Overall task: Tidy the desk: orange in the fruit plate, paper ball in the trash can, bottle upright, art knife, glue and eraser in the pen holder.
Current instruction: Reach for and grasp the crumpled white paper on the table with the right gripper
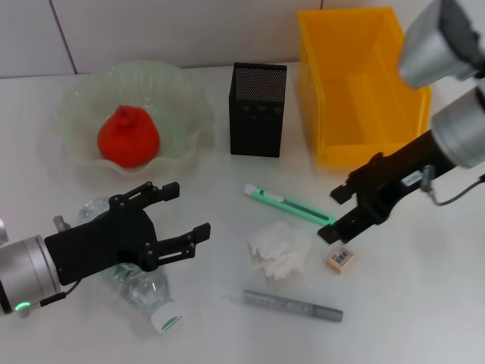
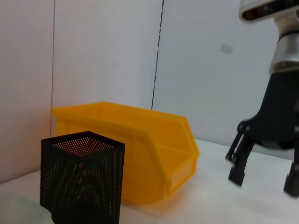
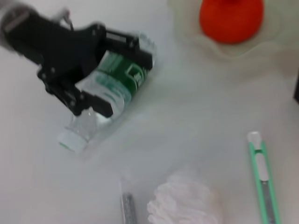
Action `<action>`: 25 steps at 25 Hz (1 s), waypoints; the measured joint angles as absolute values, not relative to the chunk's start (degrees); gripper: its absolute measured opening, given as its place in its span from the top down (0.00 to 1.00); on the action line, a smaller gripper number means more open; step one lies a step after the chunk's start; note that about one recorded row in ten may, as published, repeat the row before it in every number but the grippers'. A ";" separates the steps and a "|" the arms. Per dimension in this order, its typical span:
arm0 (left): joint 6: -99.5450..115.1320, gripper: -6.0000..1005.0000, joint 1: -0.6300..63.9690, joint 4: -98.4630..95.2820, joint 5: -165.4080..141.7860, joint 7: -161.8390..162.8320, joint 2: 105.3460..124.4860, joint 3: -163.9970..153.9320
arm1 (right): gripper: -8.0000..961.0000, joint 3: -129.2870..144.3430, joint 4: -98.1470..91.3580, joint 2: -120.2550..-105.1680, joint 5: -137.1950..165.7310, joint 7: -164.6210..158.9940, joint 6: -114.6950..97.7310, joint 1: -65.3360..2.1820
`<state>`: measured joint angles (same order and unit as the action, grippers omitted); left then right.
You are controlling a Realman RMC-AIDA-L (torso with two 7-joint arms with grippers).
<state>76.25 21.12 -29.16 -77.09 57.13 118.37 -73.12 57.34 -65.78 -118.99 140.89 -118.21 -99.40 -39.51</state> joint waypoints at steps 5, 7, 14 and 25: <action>76.15 0.14 21.44 -29.00 -77.08 57.13 118.44 -73.13 | 0.15 62.06 -59.22 -119.05 140.25 -118.84 -94.37 -41.66; 76.08 0.14 21.45 -29.01 -77.08 57.13 118.48 -73.13 | 0.16 63.36 -57.39 -119.10 140.19 -118.82 -92.50 -42.22; 76.03 0.14 21.58 -28.96 -77.08 57.13 118.56 -73.13 | 0.17 69.02 -52.52 -119.34 137.93 -118.74 -86.09 -43.77; 76.02 0.14 21.80 -28.83 -77.07 57.08 118.57 -73.12 | 0.19 73.67 -47.31 -119.52 135.55 -118.73 -80.46 -45.17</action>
